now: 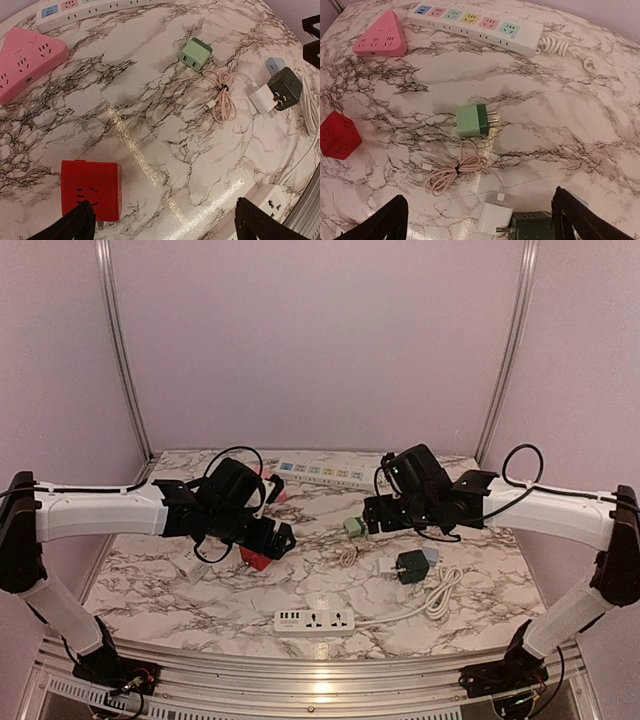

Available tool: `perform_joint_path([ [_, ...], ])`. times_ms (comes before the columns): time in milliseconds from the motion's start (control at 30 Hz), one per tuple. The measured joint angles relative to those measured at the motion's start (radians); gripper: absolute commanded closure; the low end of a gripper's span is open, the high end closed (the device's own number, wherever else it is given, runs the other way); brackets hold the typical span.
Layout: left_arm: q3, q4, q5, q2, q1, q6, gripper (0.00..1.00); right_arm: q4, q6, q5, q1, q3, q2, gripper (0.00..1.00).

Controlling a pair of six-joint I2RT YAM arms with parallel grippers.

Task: Insert the plug
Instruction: Move the plug to the center of the board.

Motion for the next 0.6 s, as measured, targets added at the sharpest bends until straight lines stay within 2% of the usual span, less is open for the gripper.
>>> perform_joint_path([
  [333,-0.058,0.002,-0.002,-0.051,-0.005,-0.011,0.01,-0.056,0.092,-0.251,-0.052,0.172,0.320,0.09],
  [600,-0.094,0.008,-0.004,-0.061,-0.005,-0.015,0.01,-0.100,0.170,-0.307,-0.100,0.195,0.395,0.09],
])
